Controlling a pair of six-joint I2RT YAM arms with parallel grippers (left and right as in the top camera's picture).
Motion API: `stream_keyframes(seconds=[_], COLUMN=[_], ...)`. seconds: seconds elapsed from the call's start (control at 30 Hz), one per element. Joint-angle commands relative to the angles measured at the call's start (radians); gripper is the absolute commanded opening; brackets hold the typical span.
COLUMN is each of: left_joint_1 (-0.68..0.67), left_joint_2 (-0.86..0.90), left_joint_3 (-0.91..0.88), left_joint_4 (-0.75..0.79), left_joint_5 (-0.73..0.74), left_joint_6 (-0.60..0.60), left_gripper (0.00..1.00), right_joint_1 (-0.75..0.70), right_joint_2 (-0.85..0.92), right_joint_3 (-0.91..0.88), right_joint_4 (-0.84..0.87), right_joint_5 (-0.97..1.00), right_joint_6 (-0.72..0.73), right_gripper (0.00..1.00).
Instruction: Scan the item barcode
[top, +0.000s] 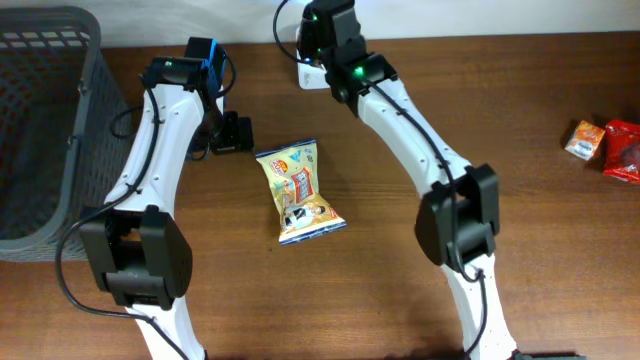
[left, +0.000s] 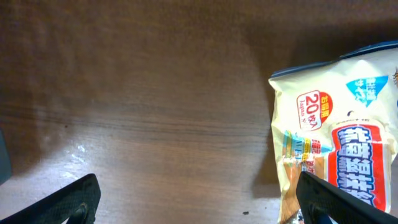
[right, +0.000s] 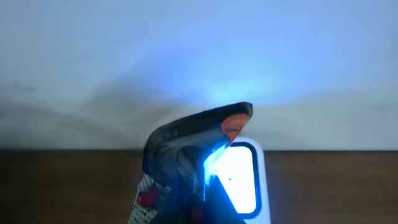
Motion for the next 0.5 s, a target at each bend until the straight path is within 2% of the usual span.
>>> stream_keyframes(seconds=[0.0, 0.2, 0.37, 0.47], left_joint_1=[-0.001, -0.001, -0.001, -0.001], left_joint_2=[-0.005, -0.005, -0.005, -0.005], left_joint_3=[-0.002, -0.002, -0.002, -0.002], left_joint_4=[0.000, 0.000, 0.000, 0.000], left_joint_5=[0.011, 0.011, 0.011, 0.011], left_joint_6=[-0.006, -0.006, -0.006, -0.006], left_gripper=[0.99, 0.99, 0.99, 0.99], right_joint_1=[-0.004, -0.050, -0.053, -0.076], right_joint_2=[0.087, 0.130, 0.129, 0.058], right_joint_3=[0.011, 0.008, 0.008, 0.016], right_joint_4=[0.078, 0.080, 0.078, 0.047], right_joint_5=[0.031, 0.158, 0.160, 0.182], right_joint_6=[0.009, 0.008, 0.008, 0.010], right_gripper=[0.04, 0.04, 0.04, 0.04])
